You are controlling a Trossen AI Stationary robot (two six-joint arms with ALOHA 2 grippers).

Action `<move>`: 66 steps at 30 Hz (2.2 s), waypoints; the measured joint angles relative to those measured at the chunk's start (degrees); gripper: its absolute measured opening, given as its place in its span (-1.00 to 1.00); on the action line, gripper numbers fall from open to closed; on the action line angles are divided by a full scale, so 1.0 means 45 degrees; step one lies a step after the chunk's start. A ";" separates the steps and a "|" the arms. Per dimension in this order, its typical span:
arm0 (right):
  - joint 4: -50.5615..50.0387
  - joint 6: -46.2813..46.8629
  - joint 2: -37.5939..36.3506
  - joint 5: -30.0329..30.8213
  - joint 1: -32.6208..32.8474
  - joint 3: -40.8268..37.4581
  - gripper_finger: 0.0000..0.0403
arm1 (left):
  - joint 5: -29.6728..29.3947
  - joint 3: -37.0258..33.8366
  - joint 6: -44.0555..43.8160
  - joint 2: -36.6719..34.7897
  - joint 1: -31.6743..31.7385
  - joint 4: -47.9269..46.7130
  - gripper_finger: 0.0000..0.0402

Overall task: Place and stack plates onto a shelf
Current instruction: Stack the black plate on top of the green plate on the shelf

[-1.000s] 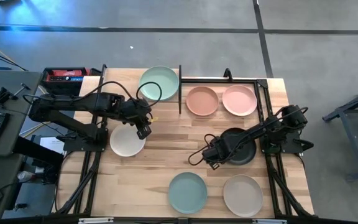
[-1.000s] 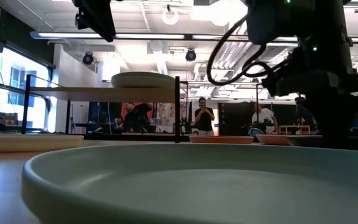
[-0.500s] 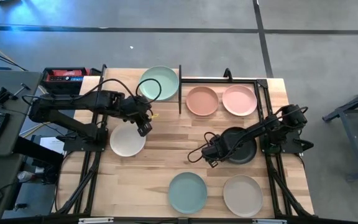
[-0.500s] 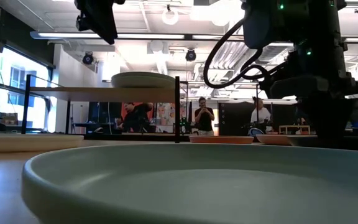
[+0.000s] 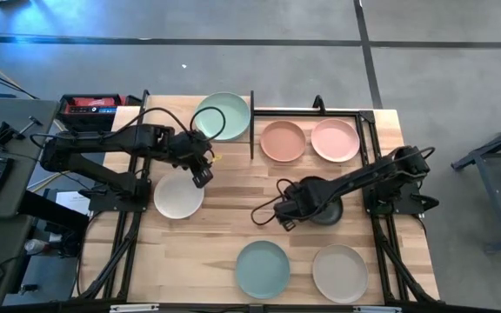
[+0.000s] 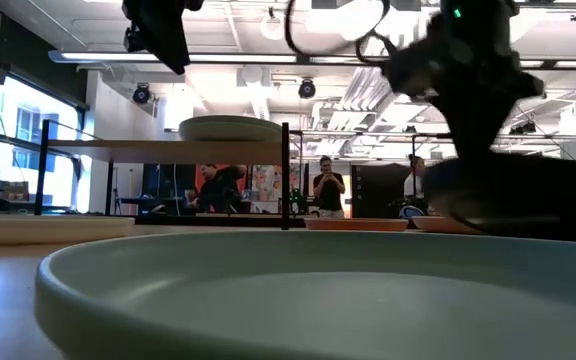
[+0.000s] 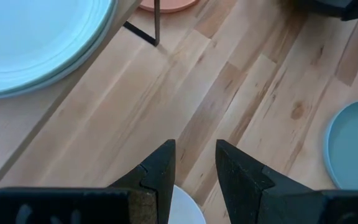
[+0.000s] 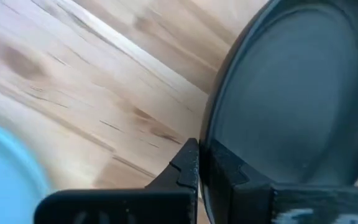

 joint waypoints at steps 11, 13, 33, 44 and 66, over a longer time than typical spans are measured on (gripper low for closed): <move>-0.0333 -0.0951 0.0000 0.0882 0.0000 0.1563 -1.00 | 0.0687 0.0000 -0.0961 0.0000 0.0831 -0.0005 -0.48; -0.0330 -0.1295 0.0000 0.0898 0.0000 0.1819 -1.00 | 0.1131 0.0000 -0.1289 0.0000 0.1048 -0.0006 -0.48; -0.2840 -0.8723 0.0000 0.1108 -0.0005 0.7520 -1.00 | 0.3432 0.0000 -0.4308 0.0000 0.2247 -0.0010 -0.48; -0.3456 -1.3859 0.0041 -0.0633 -0.0017 0.8289 -1.00 | 0.3625 0.0000 -0.6528 0.0000 0.2238 -0.0005 -0.48; -0.3579 -1.9690 0.1014 -0.0530 -0.0513 0.8294 -1.00 | 0.4906 0.0005 -0.8116 0.2326 0.1233 0.2784 -0.48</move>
